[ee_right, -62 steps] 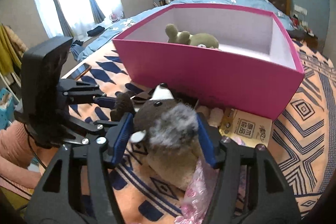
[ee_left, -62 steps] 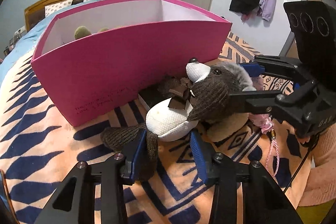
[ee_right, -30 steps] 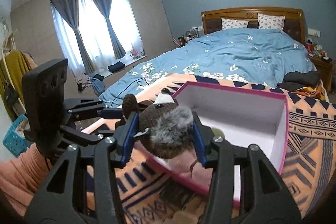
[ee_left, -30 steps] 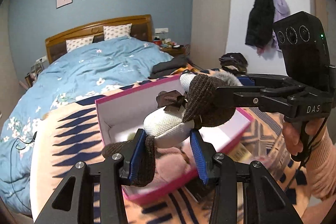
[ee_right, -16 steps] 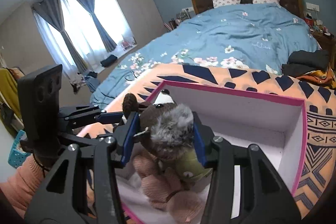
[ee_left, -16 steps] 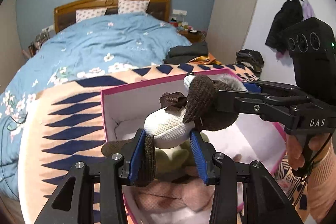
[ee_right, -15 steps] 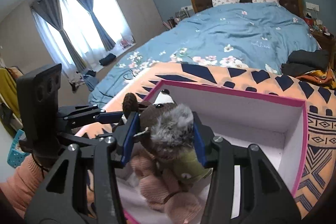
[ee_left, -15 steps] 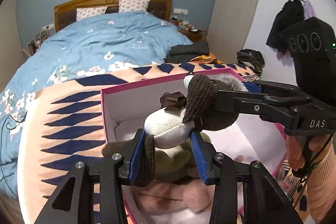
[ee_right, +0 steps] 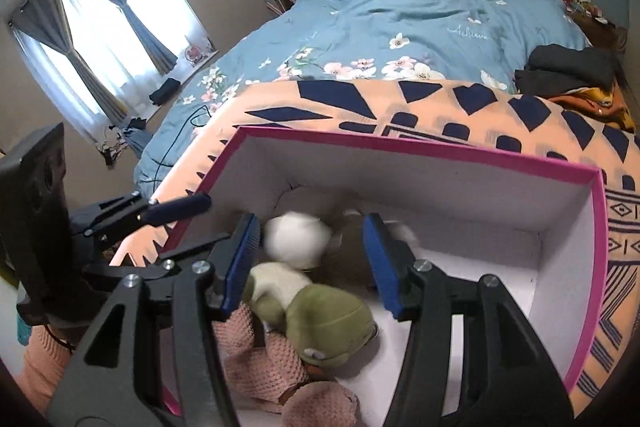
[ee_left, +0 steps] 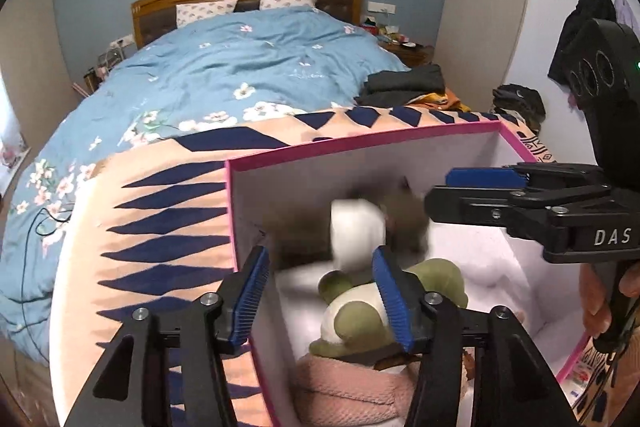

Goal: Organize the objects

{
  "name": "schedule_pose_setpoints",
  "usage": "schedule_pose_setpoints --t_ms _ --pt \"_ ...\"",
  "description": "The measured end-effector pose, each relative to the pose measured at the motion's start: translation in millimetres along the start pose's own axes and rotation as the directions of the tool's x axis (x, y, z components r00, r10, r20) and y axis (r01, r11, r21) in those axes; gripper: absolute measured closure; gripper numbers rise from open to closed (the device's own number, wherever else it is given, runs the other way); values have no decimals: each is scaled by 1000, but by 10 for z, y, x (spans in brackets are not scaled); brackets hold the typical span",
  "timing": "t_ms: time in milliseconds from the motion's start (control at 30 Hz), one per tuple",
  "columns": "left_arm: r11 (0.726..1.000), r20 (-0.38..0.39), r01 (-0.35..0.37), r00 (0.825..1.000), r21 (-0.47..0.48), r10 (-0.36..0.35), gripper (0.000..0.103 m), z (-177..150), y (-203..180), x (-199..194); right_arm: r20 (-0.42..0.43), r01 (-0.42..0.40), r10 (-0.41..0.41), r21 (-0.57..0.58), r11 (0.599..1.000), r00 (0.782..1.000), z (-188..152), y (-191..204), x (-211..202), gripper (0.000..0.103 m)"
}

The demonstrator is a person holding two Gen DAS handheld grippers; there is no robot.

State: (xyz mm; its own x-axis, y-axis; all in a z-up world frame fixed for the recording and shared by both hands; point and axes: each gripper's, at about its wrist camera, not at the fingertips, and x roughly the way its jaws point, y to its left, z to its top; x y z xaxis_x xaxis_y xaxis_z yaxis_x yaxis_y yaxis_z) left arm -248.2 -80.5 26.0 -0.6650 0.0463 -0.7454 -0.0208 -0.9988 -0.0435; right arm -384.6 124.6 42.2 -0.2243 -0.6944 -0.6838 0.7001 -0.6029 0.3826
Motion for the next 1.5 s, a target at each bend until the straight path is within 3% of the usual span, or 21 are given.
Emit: schedule_pose_setpoints --t_ms 300,367,500,567,700,867,1067,1233,1500 --pt "998 111 64 992 -3 -63 44 -150 -55 -455 39 -50 51 -24 998 998 -160 137 -283 43" --pt "996 149 89 985 -2 -88 30 -192 -78 -619 55 -64 66 -40 997 996 -224 204 -386 43" --pt "991 229 134 964 16 -134 28 -337 -161 -958 106 -96 103 -69 993 989 -380 332 -637 38" --pt "989 260 149 954 17 -148 18 -427 -206 -1109 134 -108 119 -84 991 984 -467 395 -767 37" --pt "985 299 167 939 39 -171 18 -657 -342 -1335 170 -114 134 -121 986 976 -665 514 -1004 37" --pt "978 304 202 929 61 -211 17 -945 -494 -1463 177 -143 170 -156 977 969 -972 633 -1221 31" --pt "969 260 235 934 78 -247 17 -1313 -696 -1399 193 -147 175 -150 978 965 -1436 663 -1386 31" --pt "958 209 285 935 38 -287 17 -1508 -789 -1254 195 -92 114 -122 988 974 -1842 582 -1512 31" --pt "962 144 264 951 73 -272 17 -1778 -1050 -1083 117 -26 36 -88 996 992 -2404 455 -1506 31"
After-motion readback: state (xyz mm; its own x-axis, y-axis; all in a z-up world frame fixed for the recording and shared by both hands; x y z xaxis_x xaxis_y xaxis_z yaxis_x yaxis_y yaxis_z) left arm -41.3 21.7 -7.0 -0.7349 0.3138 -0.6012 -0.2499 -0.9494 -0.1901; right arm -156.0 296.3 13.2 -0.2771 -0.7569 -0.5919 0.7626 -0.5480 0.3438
